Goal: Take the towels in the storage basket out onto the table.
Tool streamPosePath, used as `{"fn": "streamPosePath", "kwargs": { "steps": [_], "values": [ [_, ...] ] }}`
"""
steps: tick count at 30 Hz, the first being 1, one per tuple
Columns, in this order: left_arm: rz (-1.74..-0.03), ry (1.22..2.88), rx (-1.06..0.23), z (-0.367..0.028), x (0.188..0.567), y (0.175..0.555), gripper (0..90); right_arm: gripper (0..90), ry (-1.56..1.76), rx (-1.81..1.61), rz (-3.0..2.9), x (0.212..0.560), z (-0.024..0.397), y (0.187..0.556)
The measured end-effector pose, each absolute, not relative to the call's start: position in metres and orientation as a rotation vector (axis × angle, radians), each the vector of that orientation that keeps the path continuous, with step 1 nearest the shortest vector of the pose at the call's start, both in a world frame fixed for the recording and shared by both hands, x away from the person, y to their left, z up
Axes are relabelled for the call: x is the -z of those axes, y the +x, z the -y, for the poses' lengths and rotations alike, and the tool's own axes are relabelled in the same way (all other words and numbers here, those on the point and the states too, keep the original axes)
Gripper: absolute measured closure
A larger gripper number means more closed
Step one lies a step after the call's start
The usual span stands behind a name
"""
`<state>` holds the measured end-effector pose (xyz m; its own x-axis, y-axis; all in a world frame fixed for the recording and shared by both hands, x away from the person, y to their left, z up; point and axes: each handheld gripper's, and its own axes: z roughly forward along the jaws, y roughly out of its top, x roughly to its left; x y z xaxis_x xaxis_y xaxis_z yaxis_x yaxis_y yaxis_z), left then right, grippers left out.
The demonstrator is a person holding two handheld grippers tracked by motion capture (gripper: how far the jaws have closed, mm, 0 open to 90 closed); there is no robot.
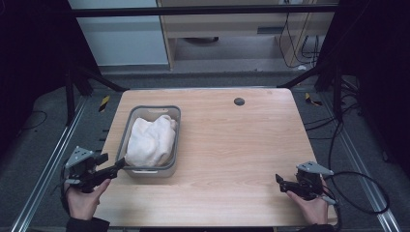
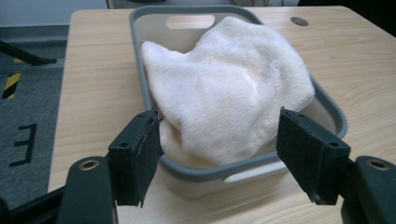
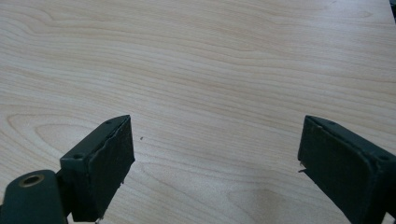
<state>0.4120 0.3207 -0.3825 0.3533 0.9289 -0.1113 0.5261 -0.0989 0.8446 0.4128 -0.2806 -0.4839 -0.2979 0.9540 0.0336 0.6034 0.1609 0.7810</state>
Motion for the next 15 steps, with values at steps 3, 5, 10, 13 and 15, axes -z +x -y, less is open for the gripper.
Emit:
{"fn": "streamPosePath", "kwargs": {
  "steps": [3, 5, 10, 13, 15],
  "values": [
    [-1.272, 1.772, -0.589, -0.314, 0.378, 0.417, 29.5, 10.5, 1.467, -0.974, -1.972, 0.484, 0.281, 0.413],
    [-1.256, 1.794, -0.577, -0.306, 0.372, 0.425, 28.9, 10.3, 1.467, -0.975, -1.973, 0.484, 0.282, 0.413],
    [-1.234, 1.841, -0.575, -0.289, 0.365, 0.438, 27.3, 10.3, 1.470, -0.974, -1.975, 0.483, 0.282, 0.413],
    [-1.227, 1.863, -0.572, -0.279, 0.364, 0.446, 26.1, 10.2, 1.469, -0.976, -1.972, 0.483, 0.283, 0.414],
    [-1.221, 1.869, -0.567, -0.273, 0.363, 0.451, 25.9, 10.0, 1.471, -0.976, -1.974, 0.483, 0.283, 0.414]
  ]
}}
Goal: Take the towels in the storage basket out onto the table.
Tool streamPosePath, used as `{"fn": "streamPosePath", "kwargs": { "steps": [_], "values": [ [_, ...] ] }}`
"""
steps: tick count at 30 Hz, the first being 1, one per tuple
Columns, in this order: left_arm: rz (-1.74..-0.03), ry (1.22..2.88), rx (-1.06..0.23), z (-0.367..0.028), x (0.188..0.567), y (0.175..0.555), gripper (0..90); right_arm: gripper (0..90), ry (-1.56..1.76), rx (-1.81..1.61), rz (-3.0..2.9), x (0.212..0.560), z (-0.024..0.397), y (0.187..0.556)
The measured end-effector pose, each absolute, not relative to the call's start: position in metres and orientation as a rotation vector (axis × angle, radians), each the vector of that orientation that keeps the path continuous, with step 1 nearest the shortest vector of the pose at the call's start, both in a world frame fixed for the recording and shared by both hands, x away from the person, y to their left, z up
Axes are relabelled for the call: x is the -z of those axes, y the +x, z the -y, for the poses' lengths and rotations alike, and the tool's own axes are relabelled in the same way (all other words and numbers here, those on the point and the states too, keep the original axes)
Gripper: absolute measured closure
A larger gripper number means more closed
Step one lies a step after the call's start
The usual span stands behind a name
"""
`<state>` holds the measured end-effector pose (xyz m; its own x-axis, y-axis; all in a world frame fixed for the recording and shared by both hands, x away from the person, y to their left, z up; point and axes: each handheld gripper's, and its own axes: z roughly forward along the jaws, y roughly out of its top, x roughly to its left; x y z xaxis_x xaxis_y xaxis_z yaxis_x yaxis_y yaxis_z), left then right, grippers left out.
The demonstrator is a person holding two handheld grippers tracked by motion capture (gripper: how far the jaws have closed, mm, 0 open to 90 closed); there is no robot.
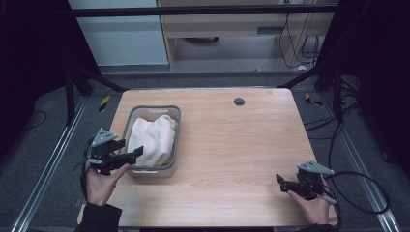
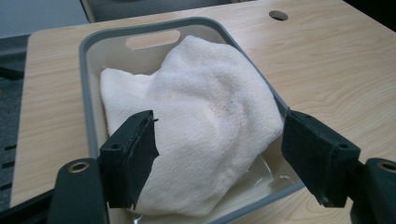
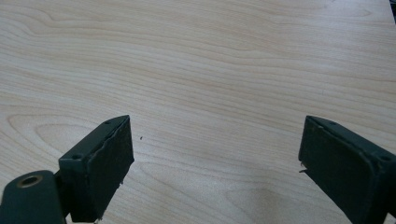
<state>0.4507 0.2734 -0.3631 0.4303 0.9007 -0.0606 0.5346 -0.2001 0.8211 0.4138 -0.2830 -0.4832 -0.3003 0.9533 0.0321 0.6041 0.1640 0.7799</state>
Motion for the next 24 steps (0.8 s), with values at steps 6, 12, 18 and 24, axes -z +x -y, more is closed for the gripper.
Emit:
{"fn": "streamPosePath", "kwargs": {
  "steps": [6, 12, 18, 24],
  "values": [
    [-1.220, 1.897, -0.556, -0.260, 0.364, 0.464, 25.2, 9.7, 1.477, -0.973, -1.983, 0.484, 0.283, 0.414],
    [-1.227, 1.911, -0.542, -0.251, 0.368, 0.474, 23.9, 9.7, 1.481, -0.969, -1.979, 0.484, 0.283, 0.415],
    [-1.226, 1.942, -0.532, -0.239, 0.370, 0.483, 21.7, 9.7, 1.498, -0.972, -1.987, 0.485, 0.283, 0.416],
    [-1.215, 1.976, -0.530, -0.228, 0.372, 0.489, 20.3, 9.5, 1.493, -0.969, -1.989, 0.485, 0.284, 0.416]
  ]
}}
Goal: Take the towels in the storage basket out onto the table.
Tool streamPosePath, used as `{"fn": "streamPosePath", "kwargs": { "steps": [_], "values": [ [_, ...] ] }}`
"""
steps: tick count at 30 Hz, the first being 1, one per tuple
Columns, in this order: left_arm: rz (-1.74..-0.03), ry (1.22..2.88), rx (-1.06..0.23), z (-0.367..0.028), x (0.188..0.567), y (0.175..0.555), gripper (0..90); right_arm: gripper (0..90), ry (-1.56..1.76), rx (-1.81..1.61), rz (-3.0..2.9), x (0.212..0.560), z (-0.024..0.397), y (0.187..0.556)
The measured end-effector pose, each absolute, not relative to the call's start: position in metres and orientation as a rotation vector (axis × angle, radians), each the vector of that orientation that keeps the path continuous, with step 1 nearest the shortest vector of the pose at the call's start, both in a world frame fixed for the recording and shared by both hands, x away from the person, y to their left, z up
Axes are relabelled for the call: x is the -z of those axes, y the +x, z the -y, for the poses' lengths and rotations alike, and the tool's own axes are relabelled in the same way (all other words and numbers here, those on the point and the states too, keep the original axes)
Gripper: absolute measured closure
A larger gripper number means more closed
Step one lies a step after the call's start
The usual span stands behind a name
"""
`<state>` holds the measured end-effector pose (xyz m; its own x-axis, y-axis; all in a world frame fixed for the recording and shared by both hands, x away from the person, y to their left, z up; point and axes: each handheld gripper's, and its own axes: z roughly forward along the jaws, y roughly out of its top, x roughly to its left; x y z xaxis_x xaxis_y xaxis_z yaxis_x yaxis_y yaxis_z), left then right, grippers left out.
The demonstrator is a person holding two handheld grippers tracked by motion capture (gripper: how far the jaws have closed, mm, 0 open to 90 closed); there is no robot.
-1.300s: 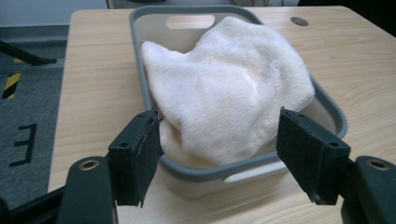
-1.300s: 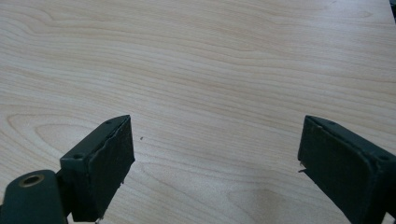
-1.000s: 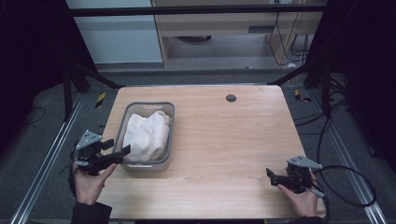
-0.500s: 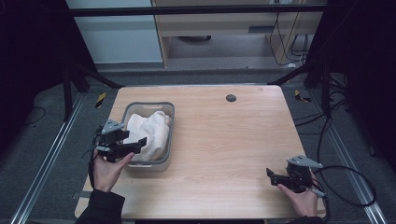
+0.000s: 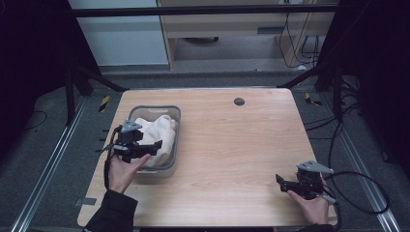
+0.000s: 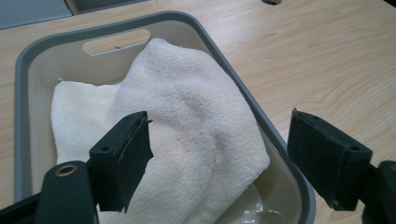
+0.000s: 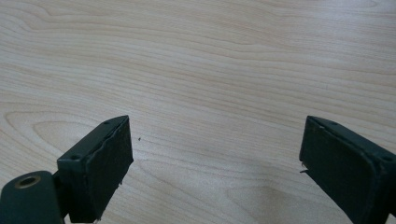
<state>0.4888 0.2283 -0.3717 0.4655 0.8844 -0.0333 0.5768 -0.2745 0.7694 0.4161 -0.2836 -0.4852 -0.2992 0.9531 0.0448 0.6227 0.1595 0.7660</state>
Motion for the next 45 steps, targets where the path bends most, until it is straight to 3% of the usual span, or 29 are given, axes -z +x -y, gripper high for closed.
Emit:
{"fn": "streamPosePath", "kwargs": {
  "steps": [29, 39, 45],
  "values": [
    [-1.299, 2.115, -0.508, -0.205, 0.409, 0.520, 12.7, 7.5, 1.513, -0.944, -2.027, 0.488, 0.284, 0.419],
    [-1.332, 2.130, -0.543, -0.204, 0.419, 0.522, 16.4, 6.8, 1.518, -0.948, -2.030, 0.488, 0.284, 0.419],
    [-1.377, 2.147, -0.548, -0.203, 0.424, 0.524, 25.6, 6.4, 1.521, -0.949, -2.034, 0.488, 0.284, 0.419]
  ]
}}
